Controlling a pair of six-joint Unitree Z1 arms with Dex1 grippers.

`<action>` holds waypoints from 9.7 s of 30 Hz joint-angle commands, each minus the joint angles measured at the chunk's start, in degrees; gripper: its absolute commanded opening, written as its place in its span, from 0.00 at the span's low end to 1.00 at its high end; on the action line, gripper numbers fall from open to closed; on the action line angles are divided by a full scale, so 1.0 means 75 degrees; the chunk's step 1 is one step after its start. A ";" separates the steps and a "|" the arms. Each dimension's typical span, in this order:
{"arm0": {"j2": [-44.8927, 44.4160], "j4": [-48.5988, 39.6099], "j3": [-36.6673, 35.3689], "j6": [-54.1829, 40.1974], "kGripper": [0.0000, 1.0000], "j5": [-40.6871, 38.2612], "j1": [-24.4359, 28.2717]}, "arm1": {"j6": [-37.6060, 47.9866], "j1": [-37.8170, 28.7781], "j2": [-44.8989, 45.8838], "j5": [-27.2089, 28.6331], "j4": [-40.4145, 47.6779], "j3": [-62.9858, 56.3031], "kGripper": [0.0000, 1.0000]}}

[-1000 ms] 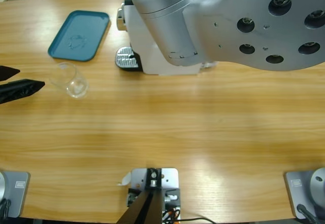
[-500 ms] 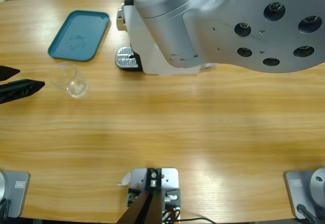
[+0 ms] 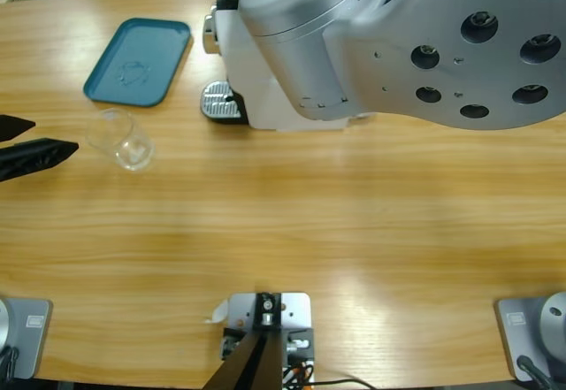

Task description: Pour coffee

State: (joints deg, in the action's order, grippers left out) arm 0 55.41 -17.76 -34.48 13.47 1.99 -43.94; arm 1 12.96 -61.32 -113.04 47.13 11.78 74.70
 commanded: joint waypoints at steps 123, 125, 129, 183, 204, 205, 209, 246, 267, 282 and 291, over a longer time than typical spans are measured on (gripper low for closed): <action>0.7261 0.4500 -0.1846 -0.1971 0.21 -0.1718 0.0818 | -0.0146 -0.0182 1.0220 -0.3520 -0.6364 -0.4464 0.94; 0.7376 0.4500 -0.1916 -0.1960 0.21 -0.1739 0.0764 | -0.0146 -0.0180 1.0227 -0.3520 -0.6364 -0.4464 0.94; 0.7544 0.4535 -0.1928 -0.1960 0.21 -0.1742 0.0628 | -0.0158 -0.0180 1.0278 -0.3518 -0.6376 -0.4471 0.94; 0.6368 0.4385 -0.1286 -0.2065 0.85 -0.1782 0.0609 | -0.0111 -0.0121 1.0576 -0.3530 -0.6271 -0.4581 0.90; 0.7024 0.3938 -0.1968 -0.2136 1.00 -0.2105 0.0609 | -0.0123 -0.0107 1.0653 -0.3513 -0.6271 -0.4593 0.90; 0.7047 0.3938 -0.1984 -0.2136 1.00 -0.2105 0.0609 | -0.0123 -0.0098 1.0653 -0.3518 -0.6271 -0.4593 0.89; 0.7059 0.3938 -0.2012 -0.2161 1.00 -0.2105 0.0609 | -0.0125 -0.0098 1.0653 -0.3518 -0.6266 -0.4593 0.89; 0.6187 0.3891 -0.1007 -0.2323 1.00 -0.1878 0.0621 | -0.0134 0.0019 1.0576 -0.3588 -0.6235 -0.4605 0.88; 0.5627 0.3762 -0.0207 -0.1878 1.00 -0.0804 0.0766 | -0.0181 0.0137 1.0607 -0.3659 -0.6200 -0.4628 0.88; 0.5960 0.3757 -0.0707 -0.1735 1.00 -0.0708 0.1109 | -0.0193 0.0172 1.0630 -0.3680 -0.6200 -0.4640 0.88; 0.6126 0.3750 -0.0789 -0.1702 1.00 -0.0767 0.1019 | -0.0216 0.0244 1.0677 -0.3741 -0.6179 -0.4642 0.88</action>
State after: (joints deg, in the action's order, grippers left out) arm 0 98.61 11.46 -39.78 0.17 -2.90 -35.93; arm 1 11.67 -60.27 -34.61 20.10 -34.92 42.16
